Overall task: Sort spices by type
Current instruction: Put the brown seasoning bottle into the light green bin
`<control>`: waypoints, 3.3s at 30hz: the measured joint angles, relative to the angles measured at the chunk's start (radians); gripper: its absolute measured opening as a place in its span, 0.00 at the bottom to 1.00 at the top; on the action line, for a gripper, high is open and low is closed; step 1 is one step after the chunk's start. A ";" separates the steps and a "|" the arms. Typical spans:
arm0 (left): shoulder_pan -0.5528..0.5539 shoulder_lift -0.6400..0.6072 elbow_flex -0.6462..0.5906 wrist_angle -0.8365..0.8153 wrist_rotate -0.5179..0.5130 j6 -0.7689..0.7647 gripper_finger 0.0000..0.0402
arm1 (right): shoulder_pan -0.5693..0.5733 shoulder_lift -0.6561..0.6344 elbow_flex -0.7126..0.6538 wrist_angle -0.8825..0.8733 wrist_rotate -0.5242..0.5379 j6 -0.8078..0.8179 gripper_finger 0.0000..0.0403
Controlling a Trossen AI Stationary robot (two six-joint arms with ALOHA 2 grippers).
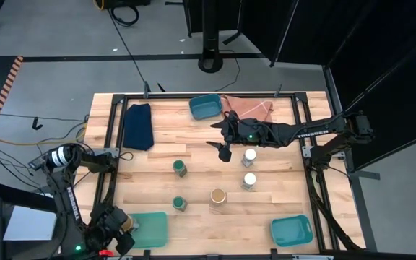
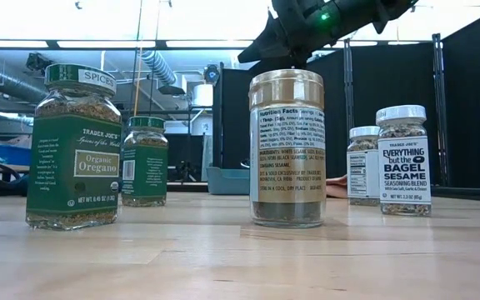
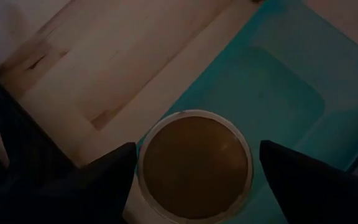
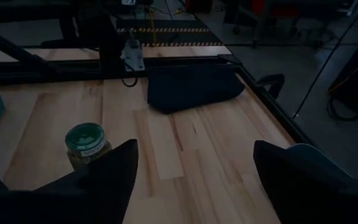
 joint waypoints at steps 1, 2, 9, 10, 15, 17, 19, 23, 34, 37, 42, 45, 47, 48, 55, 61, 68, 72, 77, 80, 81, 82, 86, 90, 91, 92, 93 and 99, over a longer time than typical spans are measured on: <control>0.000 0.000 0.000 -0.001 -0.003 -0.004 0.86 | 0.000 0.000 0.000 0.000 0.000 0.000 0.81; 0.000 0.000 0.002 -0.002 -0.006 -0.005 0.86 | 0.000 0.000 0.000 0.000 0.000 0.000 0.81; 0.002 -0.019 0.024 -0.008 -0.013 -0.008 0.86 | 0.000 0.000 0.000 0.000 0.000 0.000 0.82; 0.004 -0.024 0.028 -0.012 -0.014 -0.008 0.86 | 0.000 0.000 0.000 0.000 0.000 0.000 0.82; 0.013 -0.060 0.047 -0.039 -0.051 -0.009 0.86 | 0.000 0.000 0.000 0.000 0.000 -0.001 0.81; 0.018 -0.072 0.063 -0.067 -0.072 -0.010 0.86 | -0.004 0.000 0.000 0.000 0.000 -0.008 0.81; 0.022 -0.088 0.075 -0.097 -0.098 -0.006 0.86 | -0.010 0.000 0.000 0.000 -0.001 -0.008 0.82; 0.035 -0.131 0.080 -0.152 -0.130 -0.003 0.86 | -0.031 0.000 0.000 0.000 0.000 -0.008 0.83; 0.122 -0.220 0.080 -0.193 -0.242 0.145 0.86 | -0.037 0.000 0.000 -0.001 -0.036 0.003 0.83; 0.155 -0.229 0.080 -0.193 -0.249 0.221 0.86 | -0.009 0.000 0.000 -0.001 -0.059 0.016 0.83; 0.200 -0.234 0.080 -0.193 -0.252 0.306 0.86 | 0.038 0.000 0.000 -0.061 -0.062 0.021 0.83; 0.218 -0.235 0.080 -0.193 -0.268 0.332 0.86 | 0.065 0.000 0.000 -0.114 -0.062 0.036 0.83; 0.224 -0.235 0.080 -0.193 -0.297 0.335 0.86 | 0.084 0.000 0.000 -0.147 -0.062 0.048 0.83; 0.227 -0.235 0.080 -0.193 -0.309 0.335 0.86 | 0.097 0.000 0.000 -0.157 -0.062 0.049 0.83; 0.251 -0.235 0.080 -0.193 -0.334 0.353 0.86 | 0.186 0.000 0.000 -0.165 -0.068 -0.034 0.83; 0.283 -0.235 0.080 -0.193 -0.365 0.354 0.86 | 0.237 0.000 0.000 -0.167 -0.068 -0.081 0.83; 0.328 -0.235 0.080 -0.193 -0.376 0.378 0.86 | 0.295 0.000 0.000 -0.166 -0.068 -0.087 0.83; 0.349 -0.235 0.080 -0.192 -0.376 0.419 0.86 | 0.330 0.000 0.000 -0.139 -0.069 -0.048 0.86; 0.365 -0.234 0.080 -0.189 -0.375 0.459 0.86 | 0.378 0.000 0.000 -0.077 -0.006 0.032 0.88; 0.365 -0.238 0.080 -0.186 -0.374 0.462 0.86 | 0.407 0.007 0.001 -0.054 0.051 0.060 0.88; 0.365 -0.239 0.080 -0.187 -0.374 0.462 0.86 | 0.416 0.013 0.001 -0.045 0.071 0.069 0.88; 0.365 -0.240 0.080 -0.187 -0.375 0.462 0.86 | 0.426 0.019 0.001 -0.044 0.082 0.080 0.88; 0.354 -0.240 0.080 -0.180 -0.375 0.464 0.86 | 0.450 0.084 0.001 0.027 0.099 0.129 0.88; 0.353 -0.240 0.079 -0.156 -0.379 0.465 0.86 | 0.470 0.135 0.001 0.049 0.155 0.153 0.88; 0.351 -0.240 0.080 -0.154 -0.380 0.464 0.86 | 0.472 0.142 0.000 0.047 0.169 0.169 0.88; 0.348 -0.240 0.080 -0.157 -0.381 0.465 0.86 | 0.474 0.146 0.000 0.053 0.186 0.189 0.88; 0.346 -0.240 0.080 -0.157 -0.384 0.465 0.86 | 0.475 0.147 0.001 0.048 0.204 0.202 0.88; 0.342 -0.240 0.080 -0.159 -0.394 0.502 0.86 | 0.483 0.147 0.000 0.030 0.240 0.234 0.88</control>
